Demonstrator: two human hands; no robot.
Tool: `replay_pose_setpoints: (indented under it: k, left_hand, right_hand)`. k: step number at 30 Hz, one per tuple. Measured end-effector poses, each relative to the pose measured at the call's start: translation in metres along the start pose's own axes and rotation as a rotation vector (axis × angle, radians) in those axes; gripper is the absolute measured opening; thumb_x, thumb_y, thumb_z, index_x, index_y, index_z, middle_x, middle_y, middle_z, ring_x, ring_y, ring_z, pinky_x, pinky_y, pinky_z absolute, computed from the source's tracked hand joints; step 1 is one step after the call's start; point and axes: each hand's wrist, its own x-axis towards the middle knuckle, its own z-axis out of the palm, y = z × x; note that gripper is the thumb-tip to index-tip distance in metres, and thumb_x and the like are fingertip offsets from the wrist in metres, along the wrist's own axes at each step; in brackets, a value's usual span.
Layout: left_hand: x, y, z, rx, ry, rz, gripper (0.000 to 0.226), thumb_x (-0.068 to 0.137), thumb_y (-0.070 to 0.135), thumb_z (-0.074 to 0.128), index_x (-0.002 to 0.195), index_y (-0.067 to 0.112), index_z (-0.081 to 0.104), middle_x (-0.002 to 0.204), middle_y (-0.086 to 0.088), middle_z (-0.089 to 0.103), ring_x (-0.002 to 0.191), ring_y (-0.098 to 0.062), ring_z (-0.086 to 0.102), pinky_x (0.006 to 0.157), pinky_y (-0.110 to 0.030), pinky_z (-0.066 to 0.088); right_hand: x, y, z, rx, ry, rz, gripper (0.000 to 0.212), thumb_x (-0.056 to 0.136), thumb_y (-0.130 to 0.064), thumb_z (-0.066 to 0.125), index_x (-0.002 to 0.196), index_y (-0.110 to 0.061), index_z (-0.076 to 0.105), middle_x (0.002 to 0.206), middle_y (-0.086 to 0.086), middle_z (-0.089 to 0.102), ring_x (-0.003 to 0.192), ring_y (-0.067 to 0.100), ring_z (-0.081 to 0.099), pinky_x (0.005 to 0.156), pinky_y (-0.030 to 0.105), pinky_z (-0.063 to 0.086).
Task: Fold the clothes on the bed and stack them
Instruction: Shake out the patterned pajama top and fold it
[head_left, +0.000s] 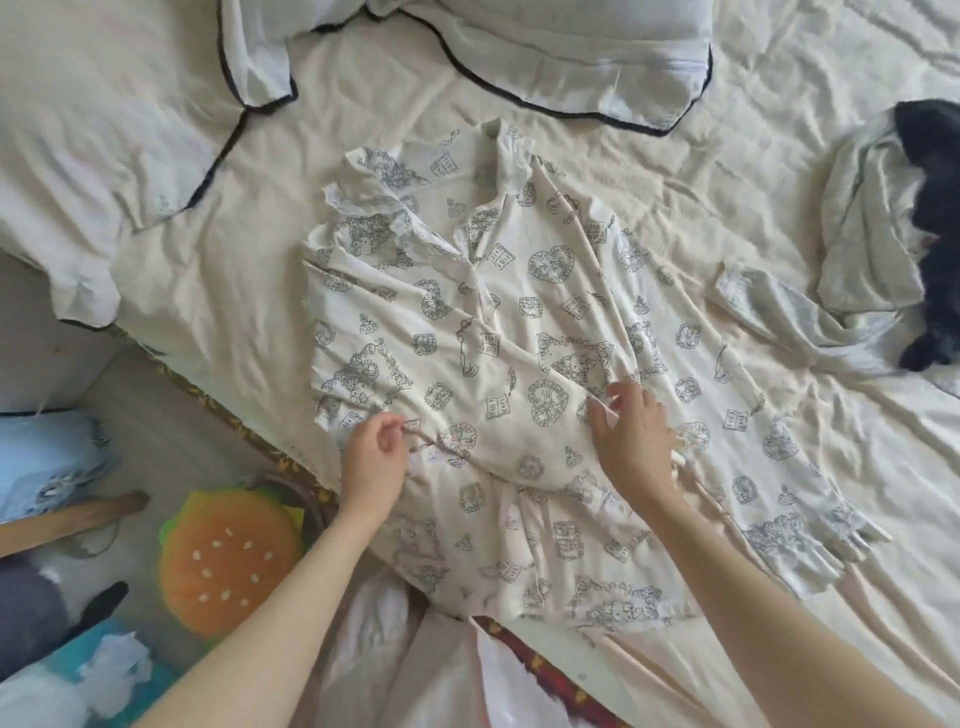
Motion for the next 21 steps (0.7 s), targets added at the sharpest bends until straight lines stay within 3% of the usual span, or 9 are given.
replay_pose_setpoints:
  k: [3, 6, 10, 13, 15, 16, 18, 19, 21]
  left_hand:
    - [0.022, -0.009, -0.026, -0.316, 0.192, -0.355, 0.011, 0.097, 0.013, 0.048, 0.101, 0.017, 0.058, 0.112, -0.009, 0.062, 0.094, -0.023, 0.060, 0.078, -0.034, 0.050]
    - [0.047, -0.020, -0.047, -0.411, 0.271, -0.494, 0.020, 0.099, 0.012, 0.043, 0.111, 0.012, 0.059, 0.117, -0.012, 0.062, 0.093, -0.023, 0.058, 0.077, -0.032, 0.046]
    - [0.071, -0.027, -0.061, -0.266, 0.177, -0.302, 0.030, 0.099, 0.022, 0.047, 0.123, 0.007, 0.057, 0.120, -0.006, 0.060, 0.101, -0.017, 0.054, 0.085, -0.026, 0.038]
    - [0.084, -0.033, -0.067, -0.287, 0.002, -0.173, 0.030, 0.095, 0.030, 0.054, 0.117, 0.010, 0.058, 0.106, 0.002, 0.061, 0.096, -0.013, 0.056, 0.083, -0.023, 0.040]
    - [0.090, -0.039, -0.073, -0.256, -0.095, -0.142, 0.022, 0.093, 0.033, 0.057, 0.103, 0.014, 0.059, 0.090, 0.005, 0.060, 0.083, -0.012, 0.056, 0.070, -0.021, 0.041]
    - [0.092, -0.042, -0.076, -0.256, -0.142, -0.137, 0.018, 0.093, 0.033, 0.058, 0.097, 0.015, 0.058, 0.082, 0.006, 0.058, 0.076, -0.010, 0.055, 0.064, -0.017, 0.039]
    - [0.094, -0.049, -0.083, -0.281, -0.195, -0.135, 0.015, 0.093, 0.031, 0.058, 0.085, 0.019, 0.055, 0.071, 0.007, 0.051, 0.062, -0.004, 0.048, 0.054, -0.011, 0.035]
    - [0.094, -0.053, -0.086, -0.292, -0.199, -0.135, 0.017, 0.092, 0.030, 0.059, 0.081, 0.019, 0.053, 0.068, 0.006, 0.049, 0.058, -0.004, 0.045, 0.053, -0.011, 0.034]
    - [0.095, -0.062, -0.094, -0.308, -0.184, -0.142, 0.023, 0.092, 0.030, 0.059, 0.077, 0.015, 0.050, 0.068, 0.002, 0.046, 0.058, -0.009, 0.042, 0.054, -0.015, 0.033]
  right_hand:
    - [0.023, -0.057, 0.010, -0.044, -0.132, -0.212, 0.036, 0.098, -0.032, 0.047, 0.126, -0.009, 0.051, 0.124, 0.010, 0.054, 0.116, 0.026, 0.049, 0.098, 0.044, 0.040]
    - [0.048, -0.121, 0.023, -0.111, -0.216, -0.399, 0.039, 0.098, -0.034, 0.046, 0.128, -0.010, 0.050, 0.124, 0.011, 0.054, 0.113, 0.026, 0.051, 0.095, 0.042, 0.043]
    - [0.079, -0.205, 0.046, -0.176, -0.270, -0.579, 0.044, 0.098, -0.040, 0.043, 0.131, -0.011, 0.049, 0.129, 0.009, 0.055, 0.115, 0.024, 0.053, 0.095, 0.044, 0.046]
    - [0.095, -0.259, 0.067, -0.178, -0.332, -0.620, 0.046, 0.098, -0.044, 0.043, 0.127, -0.010, 0.052, 0.125, 0.010, 0.058, 0.111, 0.024, 0.056, 0.093, 0.042, 0.047]
    - [0.105, -0.284, 0.084, -0.198, -0.397, -0.590, 0.035, 0.096, -0.044, 0.045, 0.097, -0.013, 0.061, 0.095, 0.007, 0.064, 0.084, 0.019, 0.059, 0.078, 0.034, 0.048]
    - [0.108, -0.294, 0.094, -0.229, -0.430, -0.558, 0.034, 0.095, -0.042, 0.048, 0.075, -0.015, 0.054, 0.074, 0.003, 0.057, 0.066, 0.014, 0.052, 0.066, 0.029, 0.043]
    - [0.114, -0.311, 0.108, -0.232, -0.499, -0.447, 0.040, 0.094, -0.031, 0.052, 0.059, -0.015, 0.040, 0.059, 0.001, 0.042, 0.052, 0.011, 0.038, 0.052, 0.026, 0.033]
    - [0.118, -0.317, 0.113, -0.176, -0.526, -0.370, 0.035, 0.094, -0.027, 0.053, 0.062, -0.012, 0.046, 0.062, 0.003, 0.045, 0.055, 0.012, 0.041, 0.051, 0.024, 0.033]
    - [0.126, -0.329, 0.119, -0.010, -0.518, -0.250, 0.024, 0.093, -0.022, 0.054, 0.089, 0.000, 0.064, 0.081, 0.010, 0.057, 0.074, 0.019, 0.054, 0.061, 0.023, 0.044]
